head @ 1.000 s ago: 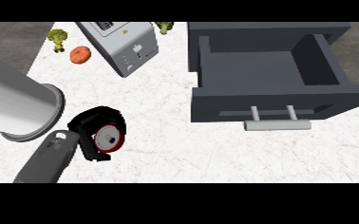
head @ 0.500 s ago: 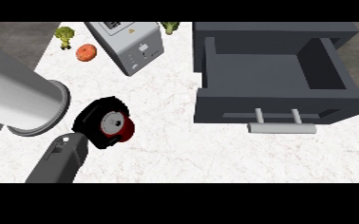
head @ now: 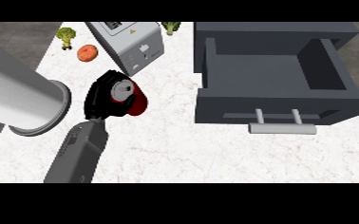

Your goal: Pick up the can, place it into the drawer and close the drawer

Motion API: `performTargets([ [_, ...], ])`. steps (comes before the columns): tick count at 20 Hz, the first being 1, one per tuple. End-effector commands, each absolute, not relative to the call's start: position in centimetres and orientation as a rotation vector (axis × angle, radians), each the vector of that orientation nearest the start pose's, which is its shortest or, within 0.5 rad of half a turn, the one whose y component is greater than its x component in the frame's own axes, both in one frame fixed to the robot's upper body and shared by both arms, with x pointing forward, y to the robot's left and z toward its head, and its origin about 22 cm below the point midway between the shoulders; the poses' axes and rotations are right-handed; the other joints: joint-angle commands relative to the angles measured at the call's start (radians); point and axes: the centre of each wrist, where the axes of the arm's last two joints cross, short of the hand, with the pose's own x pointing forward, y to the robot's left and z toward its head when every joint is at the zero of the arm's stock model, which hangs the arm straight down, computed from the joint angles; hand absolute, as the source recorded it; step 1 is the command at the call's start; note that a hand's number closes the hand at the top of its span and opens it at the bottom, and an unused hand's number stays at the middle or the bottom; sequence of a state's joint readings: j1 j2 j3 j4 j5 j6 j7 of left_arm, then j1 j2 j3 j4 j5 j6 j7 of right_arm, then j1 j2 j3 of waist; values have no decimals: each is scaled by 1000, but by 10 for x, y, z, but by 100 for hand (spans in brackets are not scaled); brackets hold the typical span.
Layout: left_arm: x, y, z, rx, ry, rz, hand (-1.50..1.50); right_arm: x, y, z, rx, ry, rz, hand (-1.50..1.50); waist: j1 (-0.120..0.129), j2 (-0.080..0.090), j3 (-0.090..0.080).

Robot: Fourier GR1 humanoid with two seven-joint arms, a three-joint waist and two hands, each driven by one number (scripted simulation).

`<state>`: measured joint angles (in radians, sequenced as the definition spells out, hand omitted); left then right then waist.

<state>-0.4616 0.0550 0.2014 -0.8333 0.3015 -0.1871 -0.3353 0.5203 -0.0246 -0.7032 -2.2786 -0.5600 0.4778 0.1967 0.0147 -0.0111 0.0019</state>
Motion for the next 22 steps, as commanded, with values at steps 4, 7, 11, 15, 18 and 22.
performTargets([
  [4,335,199,26,-272,-1675,212,150,47,-368,113,-198,-1774,-144,-150,-6,2,-1],
  [7,333,174,57,-279,-1681,202,150,45,-362,116,-182,-1775,-130,-150,-14,2,-1],
  [11,355,170,97,-211,-1710,185,150,62,-367,113,-185,-1769,-152,-150,-18,10,-2],
  [15,347,149,109,-210,-1720,158,150,58,-361,120,-179,-1780,-153,-150,-22,10,-2],
  [18,357,148,143,-214,-1754,138,150,60,-377,120,-169,-1784,-153,-150,-22,10,-2],
  [22,361,99,171,-221,-1739,128,150,66,-358,119,-172,-1766,-145,-150,-27,11,-2],
])
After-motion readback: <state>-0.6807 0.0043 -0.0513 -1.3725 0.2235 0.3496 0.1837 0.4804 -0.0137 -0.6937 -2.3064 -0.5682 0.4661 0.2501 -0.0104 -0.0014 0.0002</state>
